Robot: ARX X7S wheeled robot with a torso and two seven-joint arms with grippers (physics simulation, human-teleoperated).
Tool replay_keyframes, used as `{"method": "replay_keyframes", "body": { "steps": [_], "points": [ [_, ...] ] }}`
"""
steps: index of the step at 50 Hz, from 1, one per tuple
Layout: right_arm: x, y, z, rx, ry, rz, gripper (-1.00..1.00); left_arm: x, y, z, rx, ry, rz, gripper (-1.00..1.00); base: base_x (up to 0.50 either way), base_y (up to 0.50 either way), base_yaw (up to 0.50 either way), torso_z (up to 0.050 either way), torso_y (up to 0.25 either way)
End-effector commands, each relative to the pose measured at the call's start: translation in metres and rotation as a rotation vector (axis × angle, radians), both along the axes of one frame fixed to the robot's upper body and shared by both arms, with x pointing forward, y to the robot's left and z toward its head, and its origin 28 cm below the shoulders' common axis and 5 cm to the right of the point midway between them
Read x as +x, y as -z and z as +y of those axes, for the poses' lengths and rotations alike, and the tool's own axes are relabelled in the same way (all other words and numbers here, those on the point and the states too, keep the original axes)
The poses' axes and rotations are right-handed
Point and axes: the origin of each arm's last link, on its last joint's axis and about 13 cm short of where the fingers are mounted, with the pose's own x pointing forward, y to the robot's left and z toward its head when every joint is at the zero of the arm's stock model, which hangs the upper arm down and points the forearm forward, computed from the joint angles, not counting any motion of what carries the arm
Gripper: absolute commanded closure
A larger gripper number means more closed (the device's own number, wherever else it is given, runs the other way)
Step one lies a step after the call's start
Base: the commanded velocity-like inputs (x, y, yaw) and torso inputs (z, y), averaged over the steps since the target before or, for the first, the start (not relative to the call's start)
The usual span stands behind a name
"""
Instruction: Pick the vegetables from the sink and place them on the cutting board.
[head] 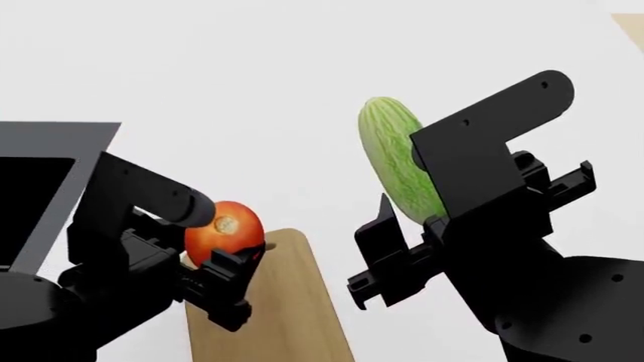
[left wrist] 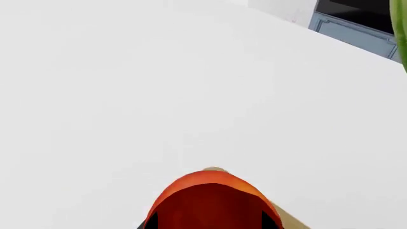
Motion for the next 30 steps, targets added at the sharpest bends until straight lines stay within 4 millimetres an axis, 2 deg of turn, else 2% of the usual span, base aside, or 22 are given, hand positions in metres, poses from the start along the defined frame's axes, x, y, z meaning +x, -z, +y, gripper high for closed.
{"method": "replay_keyframes", "body": {
  "steps": [1,30],
  "points": [
    [0.0,-0.006,-0.004,-0.026,0.008,-0.041,1.0,-0.031,0.066,0.002,0.118,0.043,0.229,1.0,0.0,0.01,0.02,-0.012,0.0],
    [-0.001,-0.005,-0.005,-0.024,0.009,-0.039,1.0,-0.036,0.087,0.0,0.156,0.06,0.306,1.0,-0.01,0.01,0.03,-0.013,0.0]
  ]
}}
